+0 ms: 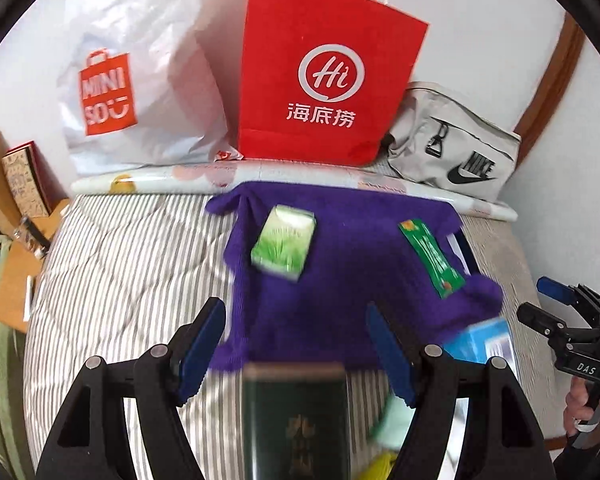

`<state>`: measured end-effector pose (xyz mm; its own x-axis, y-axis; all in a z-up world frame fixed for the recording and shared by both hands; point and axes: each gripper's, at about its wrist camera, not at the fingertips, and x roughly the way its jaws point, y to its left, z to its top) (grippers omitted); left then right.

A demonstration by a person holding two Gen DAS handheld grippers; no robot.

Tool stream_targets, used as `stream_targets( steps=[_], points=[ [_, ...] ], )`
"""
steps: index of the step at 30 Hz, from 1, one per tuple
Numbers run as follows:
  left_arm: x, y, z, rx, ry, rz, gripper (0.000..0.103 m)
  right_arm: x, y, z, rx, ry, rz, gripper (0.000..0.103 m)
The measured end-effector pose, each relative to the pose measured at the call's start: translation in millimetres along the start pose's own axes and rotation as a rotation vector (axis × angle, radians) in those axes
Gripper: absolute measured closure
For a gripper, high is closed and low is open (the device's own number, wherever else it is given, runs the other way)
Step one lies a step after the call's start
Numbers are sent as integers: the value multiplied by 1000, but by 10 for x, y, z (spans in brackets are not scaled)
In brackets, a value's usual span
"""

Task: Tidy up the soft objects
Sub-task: 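Grasp the white sponge with the left tool while the right tool reaches toward the mint cloth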

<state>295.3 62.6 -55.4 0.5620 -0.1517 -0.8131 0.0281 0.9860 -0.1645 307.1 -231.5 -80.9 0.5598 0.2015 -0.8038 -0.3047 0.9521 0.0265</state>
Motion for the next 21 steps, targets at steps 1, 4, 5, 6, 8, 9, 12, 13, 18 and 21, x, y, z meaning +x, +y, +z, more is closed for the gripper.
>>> stream_targets(
  steps=[1, 4, 5, 6, 8, 9, 12, 13, 18, 21],
  points=[
    [-83, -7, -85, 4, -7, -2, 32, -92, 19, -83, 7, -2, 5, 24],
    [-283, -37, -345, 17, -20, -9, 32, -321, 95, -334, 11, -21, 18, 24],
    [-338, -52, -445, 23, -20, -12, 32, -385, 124, -424, 16, -24, 25, 24],
    [-380, -68, -530, 29, -19, -17, 32, -422, 145, -484, 20, -28, 29, 24],
    [-449, -100, -688, 42, -19, -25, 32, -531, 188, -653, 28, -42, 46, 24],
    [-486, -126, -800, 42, -16, -24, 32, -582, 213, -741, 28, -48, 55, 24],
    [-521, -225, -1040, 45, -2, -61, 32, -705, 312, -1022, 8, -63, 65, 24],
    [-518, -266, -1102, 47, 5, -70, 32, -727, 324, -1088, 9, -67, 61, 24],
    [-442, -572, -1447, 60, 55, -193, 29, -792, 315, -1458, 30, -66, 42, 24],
    [-352, -734, -1583, 73, 95, -199, 27, -790, 261, -1656, 51, -52, 38, 24]
  ],
)
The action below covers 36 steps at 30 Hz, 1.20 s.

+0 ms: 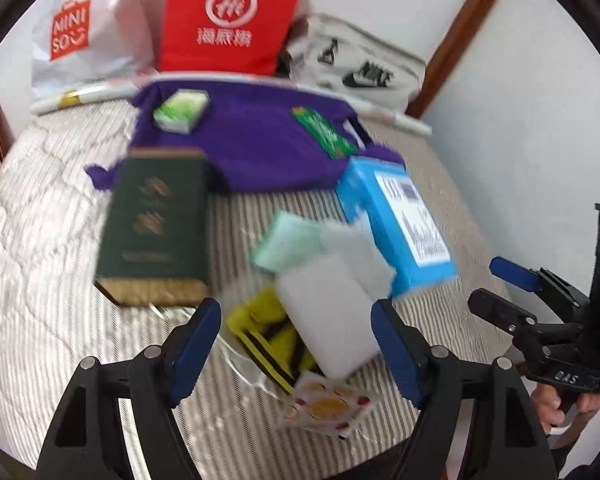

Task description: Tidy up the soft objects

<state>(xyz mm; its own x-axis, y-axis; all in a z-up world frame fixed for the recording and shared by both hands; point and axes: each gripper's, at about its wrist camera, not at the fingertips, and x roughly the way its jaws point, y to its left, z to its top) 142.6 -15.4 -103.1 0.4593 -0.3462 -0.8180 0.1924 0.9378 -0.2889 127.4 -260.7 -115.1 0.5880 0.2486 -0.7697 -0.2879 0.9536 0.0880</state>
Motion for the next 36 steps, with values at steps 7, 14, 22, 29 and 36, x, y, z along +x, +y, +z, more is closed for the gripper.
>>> stream_targets(
  steps=[7, 14, 22, 29, 36],
  points=[
    [223, -203, -75, -5, 56, 8, 26, -63, -103, -266, 12, -14, 1, 24],
    [517, -352, -12, -8, 121, 47, 26, 6, -182, -458, 25, -1, 36, 24],
    [339, -339, -53, 15, 37, 42, 42, 177, -128, -549, 12, 25, 71, 24],
    [-8, -125, -107, 13, -13, 84, 42, 321, -1, -577, -7, 35, 89, 29],
    [-129, 185, -306, -46, -26, 114, 41, 507, 175, -587, -46, 46, 128, 61]
  ],
)
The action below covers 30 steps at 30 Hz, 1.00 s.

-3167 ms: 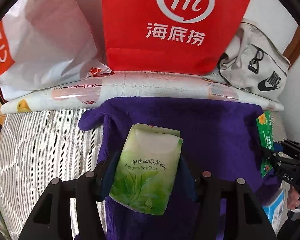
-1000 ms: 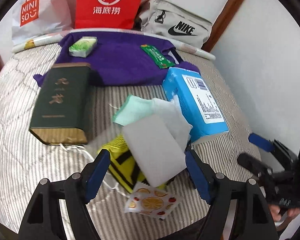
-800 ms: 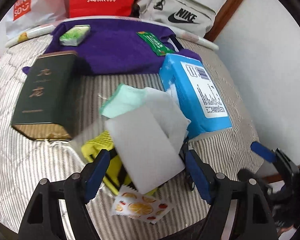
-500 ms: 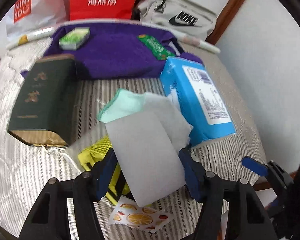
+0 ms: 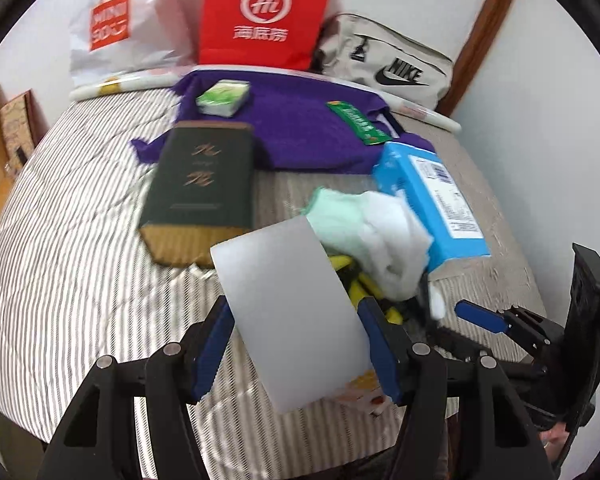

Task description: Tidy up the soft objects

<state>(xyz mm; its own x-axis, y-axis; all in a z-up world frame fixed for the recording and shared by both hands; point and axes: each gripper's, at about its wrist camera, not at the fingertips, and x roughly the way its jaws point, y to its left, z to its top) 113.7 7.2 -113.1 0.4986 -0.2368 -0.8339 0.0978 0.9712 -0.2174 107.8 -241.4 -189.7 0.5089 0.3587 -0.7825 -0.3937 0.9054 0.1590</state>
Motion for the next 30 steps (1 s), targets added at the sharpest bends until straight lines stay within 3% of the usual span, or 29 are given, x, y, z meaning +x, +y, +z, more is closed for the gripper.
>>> stream_targets(
  steps=[3, 11, 13, 21, 30],
  points=[
    [10, 145, -88, -42, 3, -7, 41, 102, 49, 10, -5, 21, 27, 64],
    [28, 416, -217, -108, 13, -37, 39, 272, 87, 89, -25, 38, -42, 66],
    [21, 451, -224, -120, 16, -43, 39, 306, 104, 100, -44, 33, -60, 82],
    [38, 554, -259, -133, 16, -39, 39, 13, 44, 34, -26, -3, -46, 83],
    [186, 624, -339, -107, 35, 54, 40, -83, -296, -157, 42, 37, -172, 83]
  ],
)
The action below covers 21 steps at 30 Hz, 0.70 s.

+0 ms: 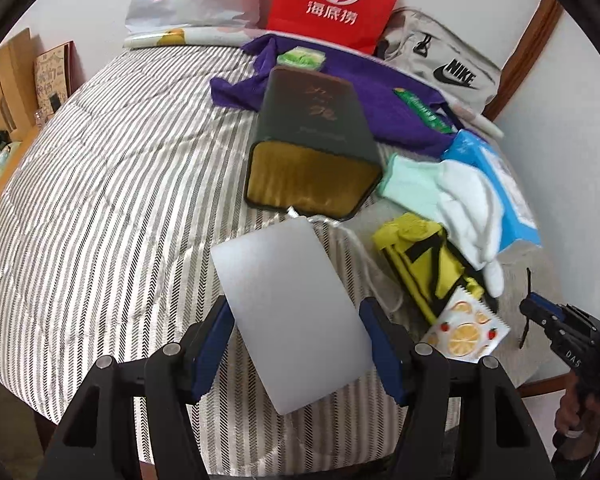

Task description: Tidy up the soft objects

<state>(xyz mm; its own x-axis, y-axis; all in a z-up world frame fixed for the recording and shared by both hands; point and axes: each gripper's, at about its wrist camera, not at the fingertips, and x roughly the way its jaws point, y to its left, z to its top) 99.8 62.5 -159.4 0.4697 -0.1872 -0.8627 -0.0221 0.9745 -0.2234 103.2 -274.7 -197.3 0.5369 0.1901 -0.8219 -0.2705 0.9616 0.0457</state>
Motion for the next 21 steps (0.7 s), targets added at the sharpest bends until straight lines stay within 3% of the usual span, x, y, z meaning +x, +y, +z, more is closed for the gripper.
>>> stream_targets(
  steps=[10, 21],
  points=[
    [114, 10, -55, 36, 4, 34, 41, 195, -97, -45, 33, 23, 20, 83],
    [-98, 22, 49, 33, -22, 3, 41, -25, -121, -20, 52, -12, 60, 83]
  ],
)
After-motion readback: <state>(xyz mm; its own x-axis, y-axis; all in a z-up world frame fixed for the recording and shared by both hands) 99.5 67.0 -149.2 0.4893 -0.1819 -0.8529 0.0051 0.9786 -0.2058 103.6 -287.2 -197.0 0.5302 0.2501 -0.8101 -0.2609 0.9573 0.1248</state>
